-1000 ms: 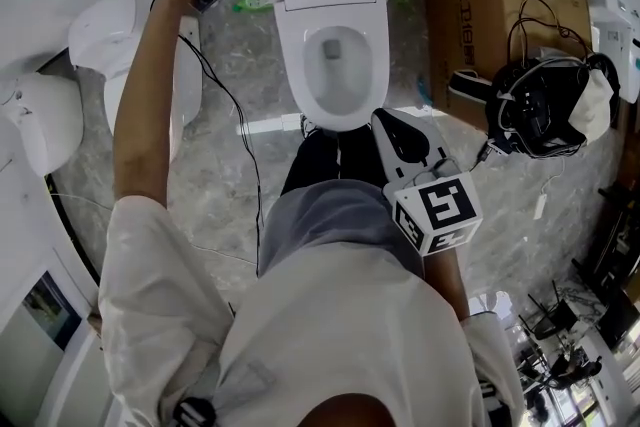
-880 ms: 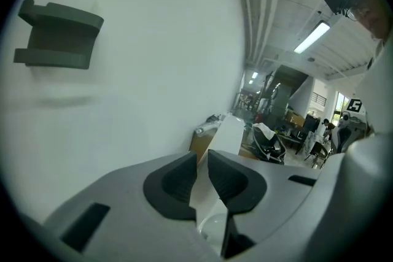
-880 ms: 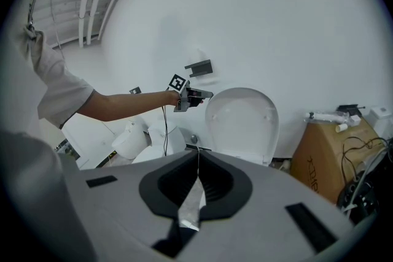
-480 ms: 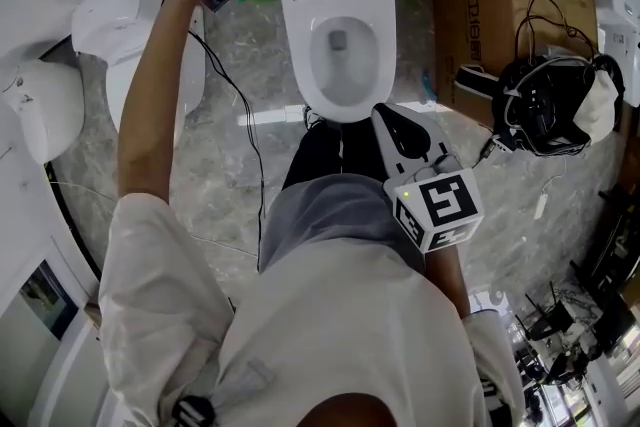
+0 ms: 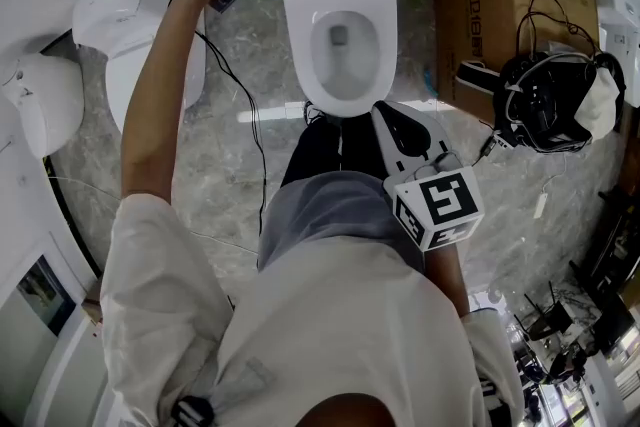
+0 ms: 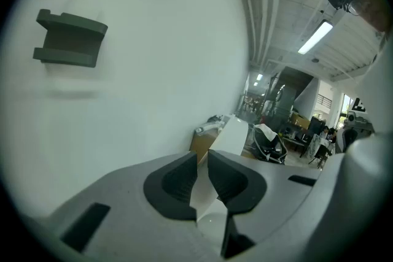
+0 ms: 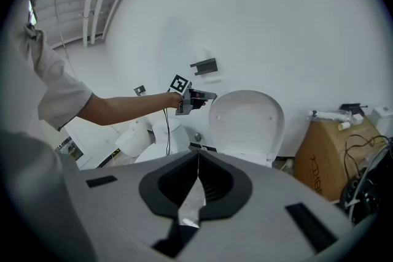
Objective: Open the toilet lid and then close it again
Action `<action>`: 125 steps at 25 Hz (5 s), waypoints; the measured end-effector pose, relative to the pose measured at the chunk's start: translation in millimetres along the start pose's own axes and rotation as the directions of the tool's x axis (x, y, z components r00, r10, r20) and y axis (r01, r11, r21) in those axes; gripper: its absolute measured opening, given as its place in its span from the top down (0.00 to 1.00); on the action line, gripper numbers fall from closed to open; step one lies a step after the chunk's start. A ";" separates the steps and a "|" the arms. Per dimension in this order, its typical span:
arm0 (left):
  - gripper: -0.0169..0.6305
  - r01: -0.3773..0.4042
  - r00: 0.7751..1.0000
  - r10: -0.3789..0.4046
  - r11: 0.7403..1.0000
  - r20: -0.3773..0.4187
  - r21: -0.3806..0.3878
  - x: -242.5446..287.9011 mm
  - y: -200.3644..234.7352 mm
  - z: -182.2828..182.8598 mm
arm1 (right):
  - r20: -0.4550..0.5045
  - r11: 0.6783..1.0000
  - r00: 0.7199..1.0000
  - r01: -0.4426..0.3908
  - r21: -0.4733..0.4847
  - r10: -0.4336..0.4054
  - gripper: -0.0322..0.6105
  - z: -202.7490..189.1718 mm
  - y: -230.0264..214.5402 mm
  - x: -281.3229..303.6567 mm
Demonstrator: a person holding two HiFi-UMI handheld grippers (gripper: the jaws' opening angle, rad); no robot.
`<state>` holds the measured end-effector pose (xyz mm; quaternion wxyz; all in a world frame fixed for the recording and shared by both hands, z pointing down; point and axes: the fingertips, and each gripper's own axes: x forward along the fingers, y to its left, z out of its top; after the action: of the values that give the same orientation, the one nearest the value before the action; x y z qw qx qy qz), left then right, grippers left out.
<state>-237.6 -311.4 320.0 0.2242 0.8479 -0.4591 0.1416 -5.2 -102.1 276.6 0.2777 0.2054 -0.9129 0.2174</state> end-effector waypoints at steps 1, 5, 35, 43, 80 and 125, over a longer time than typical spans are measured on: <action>0.89 -0.003 1.000 0.003 1.000 0.003 -0.001 -0.7 -1.4 -0.8 | 0.000 1.000 1.000 0.001 0.001 -0.001 0.93 -1.2 0.3 -1.0; 0.89 -0.006 1.000 0.007 1.000 0.027 -0.024 -3.6 -7.5 -4.2 | 0.004 1.000 1.000 -0.001 0.000 0.001 0.93 -4.5 3.6 -4.9; 0.89 -0.025 0.998 0.025 1.000 0.063 0.000 -24.4 -70.6 -56.1 | 0.019 0.999 0.999 -0.033 0.016 0.033 0.93 -29.9 31.7 -26.5; 0.89 -0.009 0.999 0.008 1.000 0.048 0.017 -28.7 -92.5 -76.2 | 0.019 0.999 0.999 -0.034 0.021 0.034 0.93 -34.4 33.1 -29.6; 0.88 0.038 0.998 -0.037 0.999 0.059 -0.021 -36.4 -139.0 -134.8 | -0.009 0.998 0.999 -0.038 0.046 0.039 0.93 -48.0 28.3 -18.4; 0.88 0.088 0.995 -0.084 0.992 0.050 -0.088 -38.5 -178.2 -199.1 | -0.067 0.995 0.996 -0.059 0.078 0.064 0.93 -69.0 23.2 0.4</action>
<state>-115.1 -97.1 429.4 0.2575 0.8589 -0.4331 0.0912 11.8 -47.9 322.1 0.2942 0.1799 -0.8998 0.2674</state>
